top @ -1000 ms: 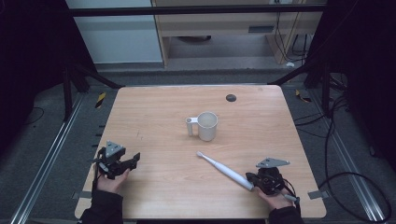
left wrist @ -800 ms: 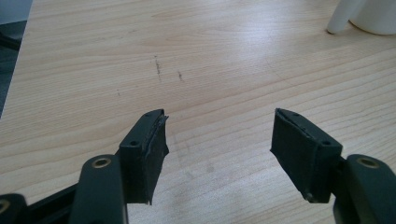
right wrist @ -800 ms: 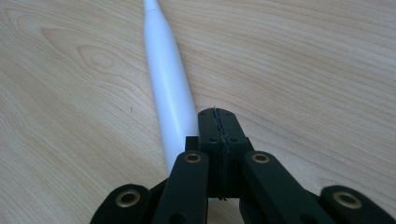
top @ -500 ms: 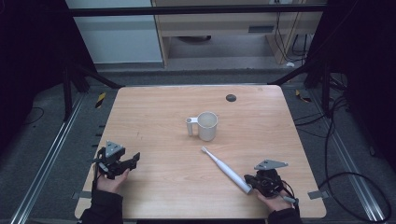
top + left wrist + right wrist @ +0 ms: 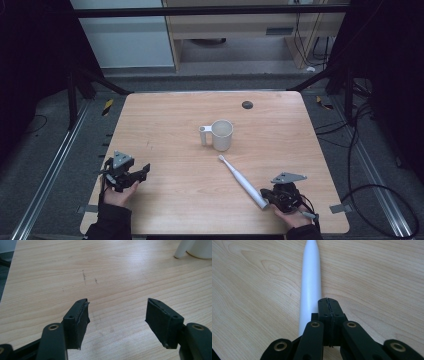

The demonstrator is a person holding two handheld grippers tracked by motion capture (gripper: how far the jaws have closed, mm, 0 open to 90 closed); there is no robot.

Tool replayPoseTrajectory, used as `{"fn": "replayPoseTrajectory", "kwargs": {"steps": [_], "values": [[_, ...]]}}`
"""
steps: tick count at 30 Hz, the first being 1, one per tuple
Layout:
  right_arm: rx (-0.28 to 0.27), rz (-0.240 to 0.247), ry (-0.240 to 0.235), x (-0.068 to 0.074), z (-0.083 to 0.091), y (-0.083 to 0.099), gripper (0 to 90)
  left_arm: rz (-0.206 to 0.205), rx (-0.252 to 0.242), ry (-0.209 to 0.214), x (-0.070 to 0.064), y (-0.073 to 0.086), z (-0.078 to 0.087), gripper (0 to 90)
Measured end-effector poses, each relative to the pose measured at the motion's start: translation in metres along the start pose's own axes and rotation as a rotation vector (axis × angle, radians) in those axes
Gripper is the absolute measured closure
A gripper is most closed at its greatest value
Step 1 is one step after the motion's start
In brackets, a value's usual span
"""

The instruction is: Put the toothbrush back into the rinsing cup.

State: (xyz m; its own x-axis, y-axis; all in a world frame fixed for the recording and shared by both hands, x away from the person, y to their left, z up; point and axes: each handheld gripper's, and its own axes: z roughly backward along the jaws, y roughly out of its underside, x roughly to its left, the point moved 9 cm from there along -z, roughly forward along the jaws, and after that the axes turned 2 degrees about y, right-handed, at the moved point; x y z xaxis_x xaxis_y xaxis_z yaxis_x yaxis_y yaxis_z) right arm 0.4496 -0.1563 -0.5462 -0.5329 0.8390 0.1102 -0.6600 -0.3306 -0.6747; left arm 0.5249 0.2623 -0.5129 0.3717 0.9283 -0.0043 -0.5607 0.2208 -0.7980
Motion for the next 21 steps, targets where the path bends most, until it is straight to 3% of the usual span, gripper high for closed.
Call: {"fn": "replayPoseTrajectory", "kwargs": {"steps": [5, 16, 21], "values": [[-0.011, -0.001, 0.008, -0.002, 0.001, -0.002, 90.0, 0.0, 0.002, 0.001, 0.0, 0.0, 0.0, 33.7], [-0.075, -0.021, 0.105, -0.023, 0.015, -0.022, 83.0, 0.001, 0.004, 0.001, -0.002, -0.001, -0.002, 33.3], [-0.09, -0.029, 0.129, -0.028, 0.019, -0.029, 79.0, 0.0, 0.009, 0.002, -0.002, 0.0, -0.003, 33.0]]}}
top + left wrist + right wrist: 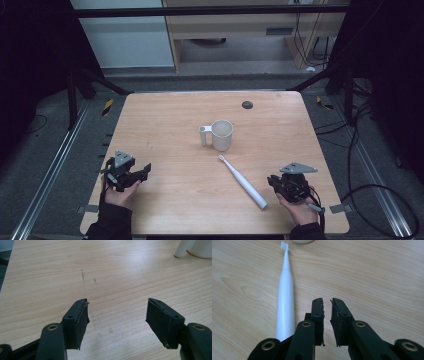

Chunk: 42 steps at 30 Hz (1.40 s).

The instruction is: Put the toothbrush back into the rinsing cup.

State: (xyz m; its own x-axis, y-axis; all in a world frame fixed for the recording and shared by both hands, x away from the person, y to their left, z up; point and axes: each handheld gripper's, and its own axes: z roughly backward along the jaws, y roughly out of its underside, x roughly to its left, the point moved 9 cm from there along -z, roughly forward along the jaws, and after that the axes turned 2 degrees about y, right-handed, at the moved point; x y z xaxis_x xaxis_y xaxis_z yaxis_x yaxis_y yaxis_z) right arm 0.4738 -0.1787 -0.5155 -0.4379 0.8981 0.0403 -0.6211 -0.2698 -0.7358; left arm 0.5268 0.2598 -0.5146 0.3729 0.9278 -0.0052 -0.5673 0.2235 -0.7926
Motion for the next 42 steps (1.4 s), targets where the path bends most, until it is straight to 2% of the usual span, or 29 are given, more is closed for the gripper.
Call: {"fn": "replayPoseTrajectory", "kwargs": {"steps": [6, 11, 24, 34, 42], "values": [[-0.033, -0.004, 0.008, -0.002, 0.004, -0.019, 70.5, -0.006, 0.004, 0.002, -0.001, 0.0, -0.001, 32.3], [-0.035, 0.011, 0.01, 0.002, 0.004, -0.029, 65.6, -0.008, 0.009, 0.004, -0.001, 0.001, -0.001, 32.1], [0.004, 0.019, -0.023, 0.014, -0.003, -0.043, 60.9, -0.021, 0.021, 0.005, -0.002, 0.002, -0.004, 31.8], [0.013, 0.043, -0.038, 0.025, -0.011, -0.06, 57.5, -0.025, 0.027, 0.005, -0.002, 0.002, -0.004, 31.5], [0.05, 0.075, -0.047, 0.034, -0.019, -0.067, 55.1, -0.029, 0.031, 0.003, -0.002, 0.003, -0.005, 31.5]]}}
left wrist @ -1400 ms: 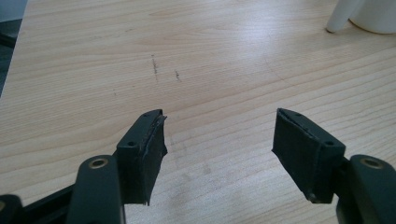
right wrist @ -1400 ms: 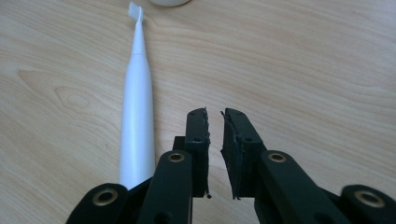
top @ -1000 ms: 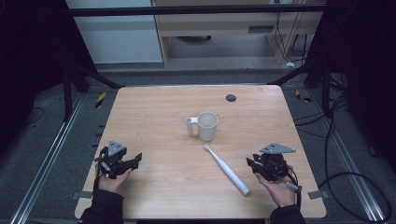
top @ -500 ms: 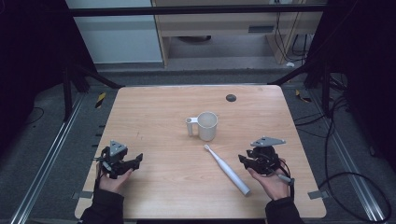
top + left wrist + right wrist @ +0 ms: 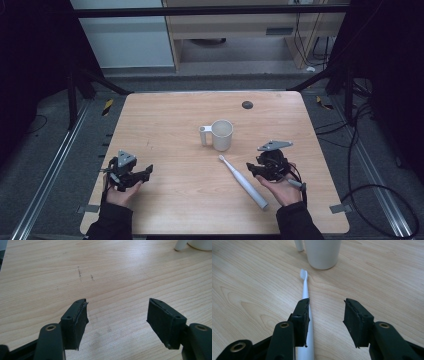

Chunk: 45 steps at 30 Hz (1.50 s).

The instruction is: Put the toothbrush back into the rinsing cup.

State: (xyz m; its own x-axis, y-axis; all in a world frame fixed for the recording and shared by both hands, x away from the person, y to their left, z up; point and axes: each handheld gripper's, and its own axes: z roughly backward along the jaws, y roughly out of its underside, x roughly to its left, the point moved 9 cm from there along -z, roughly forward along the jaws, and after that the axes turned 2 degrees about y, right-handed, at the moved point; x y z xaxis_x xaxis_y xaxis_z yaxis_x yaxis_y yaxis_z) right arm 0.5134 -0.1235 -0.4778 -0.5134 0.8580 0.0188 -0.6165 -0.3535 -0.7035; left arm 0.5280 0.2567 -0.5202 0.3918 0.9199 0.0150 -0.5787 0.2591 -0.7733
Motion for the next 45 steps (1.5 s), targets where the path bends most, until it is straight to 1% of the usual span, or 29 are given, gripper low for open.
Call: {"fn": "replayPoseTrajectory", "kwargs": {"steps": [1, 4, 11, 23, 26, 27, 38, 45], "values": [[0.007, 0.008, 0.001, 0.001, -0.002, -0.001, 54.8, 0.0, 0.001, 0.0, 0.0, 0.0, 0.0, 31.6], [0.012, 0.007, -0.003, 0.003, -0.004, -0.002, 54.5, -0.002, 0.002, 0.0, 0.0, 0.0, 0.0, 31.5], [0.037, 0.021, -0.012, 0.007, -0.01, -0.004, 53.0, -0.004, 0.004, 0.001, -0.001, 0.0, -0.001, 31.5], [0.074, 0.031, -0.018, 0.012, -0.019, -0.002, 52.5, -0.006, 0.006, 0.001, -0.001, 0.001, -0.001, 31.5], [0.097, 0.027, -0.025, 0.015, -0.022, -0.001, 52.3, -0.006, 0.008, 0.002, -0.001, 0.001, -0.001, 31.4], [0.097, 0.027, -0.025, 0.015, -0.022, -0.001, 52.3, -0.006, 0.007, 0.002, -0.001, 0.001, -0.001, 31.4], [0.154, 0.05, -0.031, 0.021, -0.033, 0.005, 51.6, -0.008, 0.01, 0.004, -0.001, 0.001, -0.001, 31.3], [0.186, 0.044, -0.041, 0.023, -0.04, 0.012, 51.1, -0.008, 0.011, 0.004, -0.001, 0.001, -0.002, 31.3]]}}
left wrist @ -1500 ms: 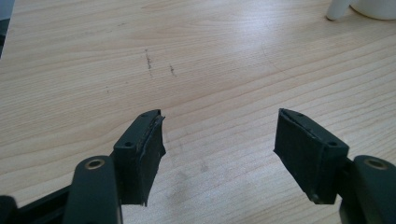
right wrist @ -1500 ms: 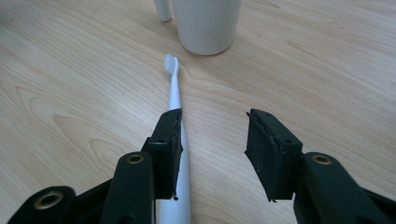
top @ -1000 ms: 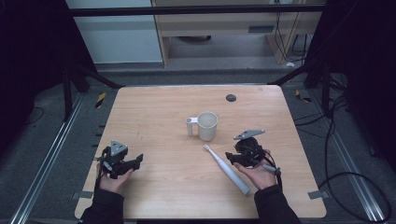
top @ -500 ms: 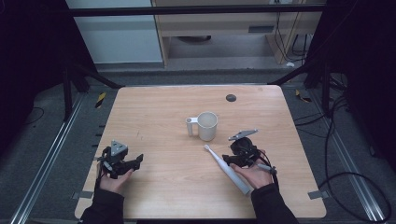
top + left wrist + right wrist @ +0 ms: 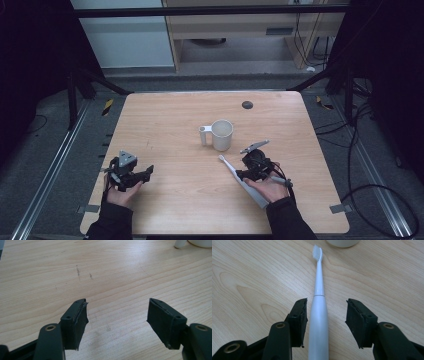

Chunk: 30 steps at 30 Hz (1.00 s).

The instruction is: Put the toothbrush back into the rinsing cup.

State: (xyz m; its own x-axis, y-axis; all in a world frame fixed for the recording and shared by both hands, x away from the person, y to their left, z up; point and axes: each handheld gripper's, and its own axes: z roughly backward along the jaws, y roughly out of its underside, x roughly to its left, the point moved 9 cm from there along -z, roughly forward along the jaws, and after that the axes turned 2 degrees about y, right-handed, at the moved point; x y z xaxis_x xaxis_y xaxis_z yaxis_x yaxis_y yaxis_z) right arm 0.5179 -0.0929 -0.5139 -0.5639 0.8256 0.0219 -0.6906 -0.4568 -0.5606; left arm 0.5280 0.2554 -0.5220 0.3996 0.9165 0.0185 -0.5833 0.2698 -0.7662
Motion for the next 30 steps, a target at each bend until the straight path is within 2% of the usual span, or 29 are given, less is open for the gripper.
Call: {"fn": "replayPoseTrajectory", "kwargs": {"steps": [30], "values": [[0.092, 0.018, -0.012, 0.005, -0.019, 0.01, 51.5, 0.002, 0.001, -0.001, 0.0, 0.0, 0.0, 31.3]]}}
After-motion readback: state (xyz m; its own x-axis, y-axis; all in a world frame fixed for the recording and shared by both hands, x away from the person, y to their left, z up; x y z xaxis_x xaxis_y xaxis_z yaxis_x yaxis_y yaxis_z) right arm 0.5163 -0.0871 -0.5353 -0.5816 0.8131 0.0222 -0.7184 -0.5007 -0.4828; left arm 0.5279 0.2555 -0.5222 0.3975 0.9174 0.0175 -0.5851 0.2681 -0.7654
